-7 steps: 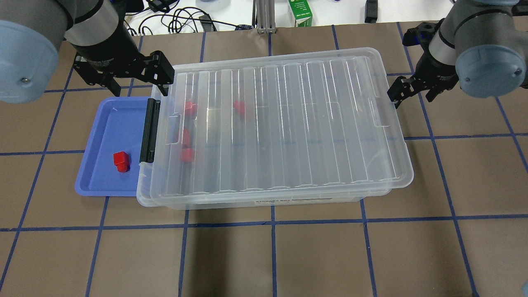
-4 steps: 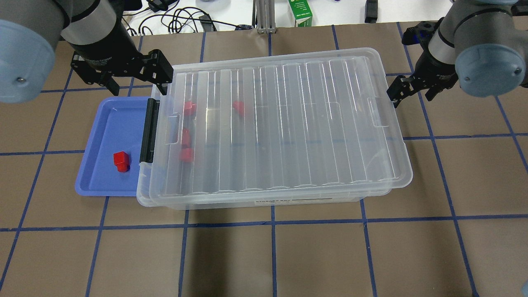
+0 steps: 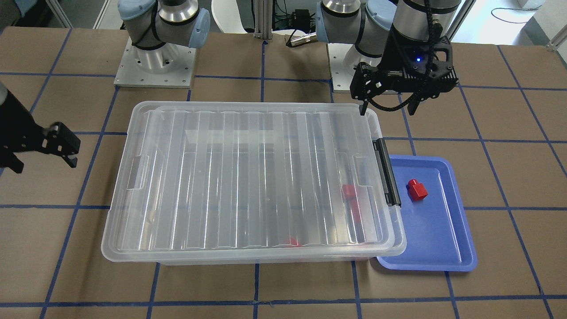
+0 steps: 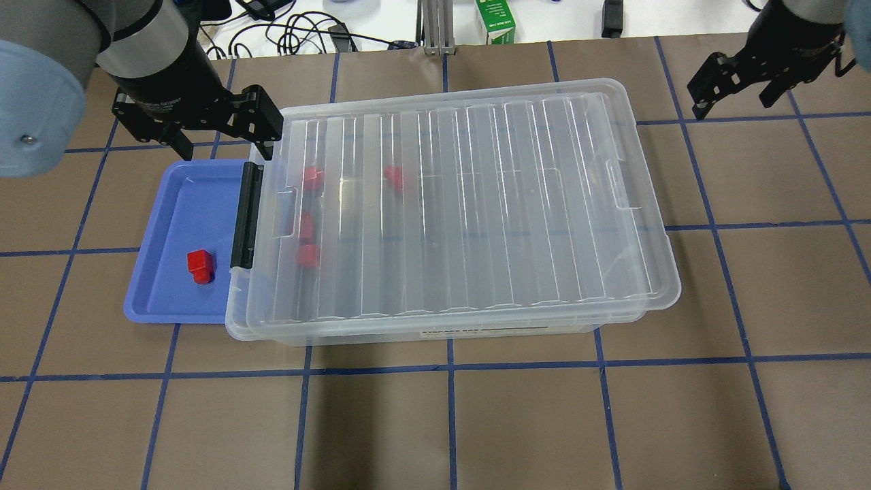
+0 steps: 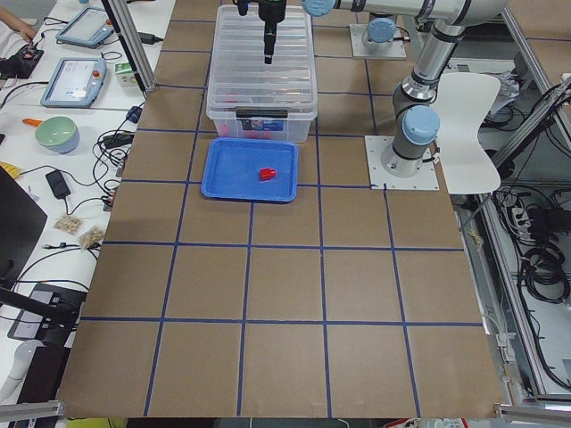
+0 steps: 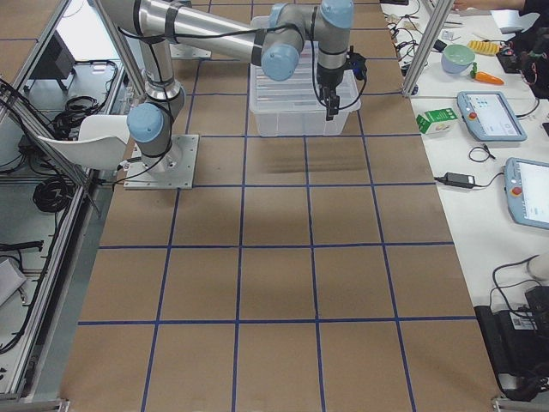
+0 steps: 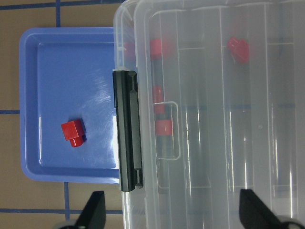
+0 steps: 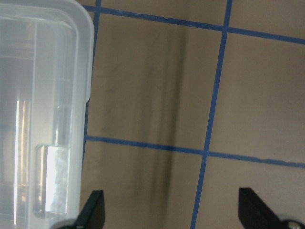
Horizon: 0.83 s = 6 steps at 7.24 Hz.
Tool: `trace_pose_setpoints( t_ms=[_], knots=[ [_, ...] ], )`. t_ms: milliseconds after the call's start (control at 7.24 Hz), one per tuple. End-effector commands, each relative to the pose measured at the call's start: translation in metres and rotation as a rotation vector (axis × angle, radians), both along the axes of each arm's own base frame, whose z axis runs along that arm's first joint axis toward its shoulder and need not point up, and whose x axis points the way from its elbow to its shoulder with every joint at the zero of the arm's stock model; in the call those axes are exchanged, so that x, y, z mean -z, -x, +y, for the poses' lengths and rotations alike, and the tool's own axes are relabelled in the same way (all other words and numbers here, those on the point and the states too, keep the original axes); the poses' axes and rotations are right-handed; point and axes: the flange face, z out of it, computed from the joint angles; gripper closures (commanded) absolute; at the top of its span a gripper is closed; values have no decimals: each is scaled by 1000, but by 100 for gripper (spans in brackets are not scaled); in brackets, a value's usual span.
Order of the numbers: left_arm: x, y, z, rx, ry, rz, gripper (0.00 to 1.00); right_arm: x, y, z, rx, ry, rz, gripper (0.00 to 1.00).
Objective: Place red block in blue tray from box
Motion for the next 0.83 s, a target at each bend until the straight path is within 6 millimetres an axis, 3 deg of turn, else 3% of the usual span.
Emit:
trace_pose_setpoints(
  t_ms=[0,138,276,415,553,691],
  knots=[
    [0,0,2,0,1,0,0,-65,-14,50,2,22,-1,0],
    [0,0,2,0,-1,0,0,-65,-19,52,29,24,-10,0],
    [0,0,2,0,-1,0,0,-62,-55,48,90,29,-89,0],
    [-1,0,2,0,2,1,0,-54,-108,44,87,15,-120,0],
    [-5,-1,0,-9,-2,41,0,-49,-148,49,58,5,-105,0],
    [-12,-3,7,-10,-23,70,0,-43,-164,51,65,-8,-63,0]
  ],
)
